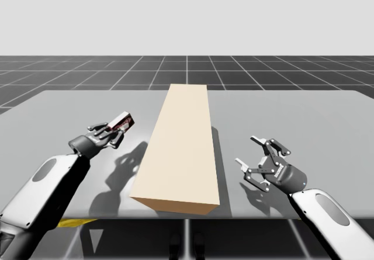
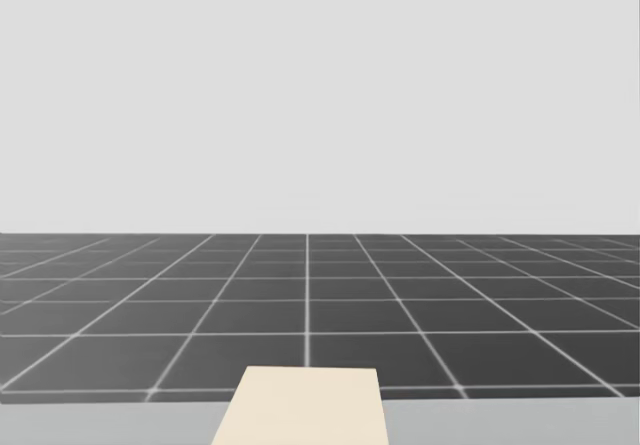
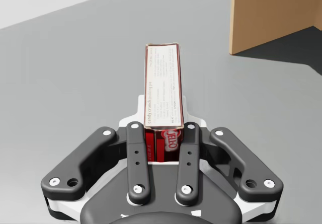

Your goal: Retrieve the object from inside the box.

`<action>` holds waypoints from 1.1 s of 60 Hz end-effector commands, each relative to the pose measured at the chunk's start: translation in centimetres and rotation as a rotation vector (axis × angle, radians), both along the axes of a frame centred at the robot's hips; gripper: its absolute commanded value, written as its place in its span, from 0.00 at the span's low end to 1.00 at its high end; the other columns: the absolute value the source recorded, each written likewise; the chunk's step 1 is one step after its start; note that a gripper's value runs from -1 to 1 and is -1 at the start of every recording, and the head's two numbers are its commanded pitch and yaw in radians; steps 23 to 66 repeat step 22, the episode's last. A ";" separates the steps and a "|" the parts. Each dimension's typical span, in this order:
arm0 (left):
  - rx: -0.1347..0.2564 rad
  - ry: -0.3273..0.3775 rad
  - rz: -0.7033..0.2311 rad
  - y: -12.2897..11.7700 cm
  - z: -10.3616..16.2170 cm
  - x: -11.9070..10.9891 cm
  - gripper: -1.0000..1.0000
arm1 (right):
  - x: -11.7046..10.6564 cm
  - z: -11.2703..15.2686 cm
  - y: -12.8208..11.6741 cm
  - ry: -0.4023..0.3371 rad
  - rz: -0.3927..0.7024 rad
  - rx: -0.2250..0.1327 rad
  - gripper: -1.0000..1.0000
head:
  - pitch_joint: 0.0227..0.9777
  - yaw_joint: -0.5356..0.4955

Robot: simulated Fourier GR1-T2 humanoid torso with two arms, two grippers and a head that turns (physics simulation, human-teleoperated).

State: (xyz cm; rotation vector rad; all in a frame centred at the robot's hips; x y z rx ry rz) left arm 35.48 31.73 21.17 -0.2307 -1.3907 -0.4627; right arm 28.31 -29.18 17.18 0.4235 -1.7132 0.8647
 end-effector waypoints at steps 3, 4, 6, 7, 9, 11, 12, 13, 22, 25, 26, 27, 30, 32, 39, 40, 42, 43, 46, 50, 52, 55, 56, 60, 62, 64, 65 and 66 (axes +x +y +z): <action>0.029 -0.117 -0.037 0.7 6.4 1.6 1.00 | 0.1 0.0 -0.1 0.011 0.018 0.006 0.00 | 0.06 0.49; 0.025 -0.121 -0.037 0.7 6.7 1.6 1.00 | 0.0 0.1 0.0 0.013 0.022 0.007 0.00 | 0.06 0.49; 0.023 -0.140 -0.037 0.6 7.9 1.9 1.00 | 0.0 0.1 0.0 0.025 0.035 0.010 0.00 | 0.06 0.49; 0.019 -0.149 -0.036 0.6 8.5 1.9 1.00 | 0.0 0.2 0.0 0.024 0.037 0.010 0.00 | 0.06 0.49; 0.016 -0.165 -0.040 0.5 9.6 2.0 1.00 | 0.0 0.2 0.0 0.025 0.038 0.013 0.00 | 0.05 0.49; 0.027 -0.186 -0.037 0.4 10.9 2.1 1.00 | 0.0 0.2 0.0 0.028 0.041 0.014 0.00 | 0.05 0.49; 0.027 -0.191 -0.037 0.4 11.2 2.1 1.00 | 0.0 0.2 0.0 0.029 0.042 0.014 0.00 | 0.05 0.49; 0.029 -0.202 -0.036 0.3 11.8 2.1 1.00 | 0.0 0.2 0.0 0.029 0.043 0.013 0.00 | 0.05 0.49; 0.027 -0.287 -0.020 -0.1 16.6 2.2 1.00 | 0.2 0.8 -0.2 0.074 0.084 0.004 0.00 | 0.06 0.49; 0.027 -0.287 -0.020 -0.1 16.6 2.2 1.00 | 0.2 0.8 -0.2 0.074 0.084 0.004 0.00 | 0.06 0.49; 0.027 -0.287 -0.020 -0.1 16.6 2.2 1.00 | 0.2 0.8 -0.2 0.074 0.084 0.004 0.00 | 0.06 0.49; 0.027 -0.287 -0.020 -0.1 16.6 2.2 1.00 | 0.2 0.8 -0.2 0.074 0.084 0.004 0.00 | 0.06 0.49; 0.027 -0.287 -0.020 -0.1 16.6 2.2 1.00 | 0.2 0.8 -0.2 0.074 0.084 0.004 0.00 | 0.06 0.49; 0.027 -0.287 -0.020 -0.1 16.6 2.2 1.00 | 0.2 0.8 -0.2 0.074 0.084 0.004 0.00 | 0.06 0.49; 0.027 -0.287 -0.020 -0.1 16.6 2.2 1.00 | 0.2 0.8 -0.2 0.074 0.084 0.004 0.00 | 0.06 0.49; 0.027 -0.287 -0.020 -0.1 16.6 2.2 1.00 | 0.2 0.8 -0.2 0.074 0.084 0.004 0.00 | 0.06 0.49; 0.027 -0.287 -0.020 -0.1 16.6 2.2 1.00 | 0.2 0.8 -0.2 0.074 0.084 0.004 0.00 | 0.06 0.49; 0.027 -0.287 -0.020 -0.1 16.6 2.2 1.00 | 0.2 0.8 -0.2 0.074 0.084 0.004 0.00 | 0.06 0.49; 0.027 -0.287 -0.020 -0.1 16.6 2.2 1.00 | 0.2 0.8 -0.2 0.074 0.084 0.004 0.00 | 0.06 0.49; 0.027 -0.287 -0.020 -0.1 16.6 2.2 1.00 | 0.2 0.8 -0.2 0.074 0.084 0.004 0.00 | 0.06 0.49; 0.027 -0.287 -0.020 -0.1 16.6 2.2 1.00 | 0.2 0.8 -0.2 0.074 0.084 0.004 0.00 | 0.06 0.49; 0.027 -0.287 -0.020 -0.1 16.6 2.2 1.00 | 0.2 0.8 -0.2 0.074 0.084 0.004 0.00 | 0.06 0.49; 0.027 -0.287 -0.020 -0.1 16.6 2.2 1.00 | 0.2 0.8 -0.2 0.074 0.084 0.004 0.00 | 0.06 0.49; 0.027 -0.287 -0.020 -0.1 16.6 2.2 1.00 | 0.2 0.8 -0.2 0.074 0.084 0.004 0.00 | 0.06 0.49; 0.027 -0.287 -0.020 -0.1 16.6 2.2 1.00 | 0.2 0.8 -0.2 0.074 0.084 0.004 0.00 | 0.06 0.49; 0.027 -0.287 -0.020 -0.1 16.6 2.2 1.00 | 0.2 0.8 -0.2 0.074 0.084 0.004 0.00 | 0.06 0.49; 0.027 -0.287 -0.020 -0.1 16.6 2.2 1.00 | 0.2 0.8 -0.2 0.074 0.084 0.004 0.00 | 0.06 0.49; 0.027 -0.287 -0.020 -0.1 16.6 2.2 1.00 | 0.2 0.8 -0.2 0.074 0.084 0.004 0.00 | 0.06 0.49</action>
